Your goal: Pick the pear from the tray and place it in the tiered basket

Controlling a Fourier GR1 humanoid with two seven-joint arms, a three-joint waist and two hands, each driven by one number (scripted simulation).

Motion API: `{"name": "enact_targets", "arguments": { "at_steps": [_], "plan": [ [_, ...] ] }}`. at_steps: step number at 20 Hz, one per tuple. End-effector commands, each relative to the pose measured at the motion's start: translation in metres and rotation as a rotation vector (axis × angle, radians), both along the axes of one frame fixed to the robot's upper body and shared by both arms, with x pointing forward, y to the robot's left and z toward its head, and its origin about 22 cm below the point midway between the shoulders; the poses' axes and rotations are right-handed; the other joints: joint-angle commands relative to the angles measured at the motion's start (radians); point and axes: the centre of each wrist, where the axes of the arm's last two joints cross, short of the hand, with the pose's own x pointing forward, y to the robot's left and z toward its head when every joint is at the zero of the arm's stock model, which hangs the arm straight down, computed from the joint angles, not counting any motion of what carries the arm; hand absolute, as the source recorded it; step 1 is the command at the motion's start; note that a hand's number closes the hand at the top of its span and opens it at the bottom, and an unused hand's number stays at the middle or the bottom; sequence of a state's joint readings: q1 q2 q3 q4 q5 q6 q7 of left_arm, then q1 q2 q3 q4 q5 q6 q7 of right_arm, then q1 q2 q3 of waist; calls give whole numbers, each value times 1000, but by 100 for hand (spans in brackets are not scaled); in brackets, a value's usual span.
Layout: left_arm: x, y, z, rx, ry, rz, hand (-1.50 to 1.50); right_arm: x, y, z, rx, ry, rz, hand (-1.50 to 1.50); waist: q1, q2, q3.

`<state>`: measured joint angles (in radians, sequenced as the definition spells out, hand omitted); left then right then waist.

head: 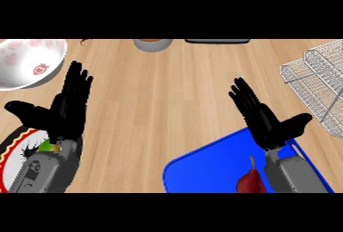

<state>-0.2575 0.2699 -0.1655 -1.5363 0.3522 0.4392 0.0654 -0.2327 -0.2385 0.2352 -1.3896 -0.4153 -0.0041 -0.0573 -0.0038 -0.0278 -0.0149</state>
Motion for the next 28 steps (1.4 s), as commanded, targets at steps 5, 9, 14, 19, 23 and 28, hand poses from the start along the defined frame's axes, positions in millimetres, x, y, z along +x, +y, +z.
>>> {"name": "enact_targets", "arguments": {
  "at_steps": [5, 9, 14, 19, 23, 28],
  "plan": [
    [-18, 78, -17, 412, 85, 107, 0, -41, -65, -13, -34, 50, -675, 150, -88, 5, 14],
    [-24, 88, -23, 433, 117, 141, 0, -111, -137, -75, -297, 403, -1131, -150, -170, 35, 5],
    [-35, 95, -33, 498, 157, 93, 0, -152, -111, -71, -340, 388, -1387, -150, -111, 13, 3],
    [-33, 88, -25, 517, 121, 50, 0, -199, -86, -55, -434, 498, -1265, -150, -54, 27, 0],
    [-27, 86, -23, 514, 111, 11, 0, -229, -86, -45, -578, 647, -1037, -150, -16, 45, -3],
    [-24, 72, -21, 524, 82, -26, 0, -232, -86, -3, -630, 763, -930, -150, 23, 54, -3]
  ]
}}
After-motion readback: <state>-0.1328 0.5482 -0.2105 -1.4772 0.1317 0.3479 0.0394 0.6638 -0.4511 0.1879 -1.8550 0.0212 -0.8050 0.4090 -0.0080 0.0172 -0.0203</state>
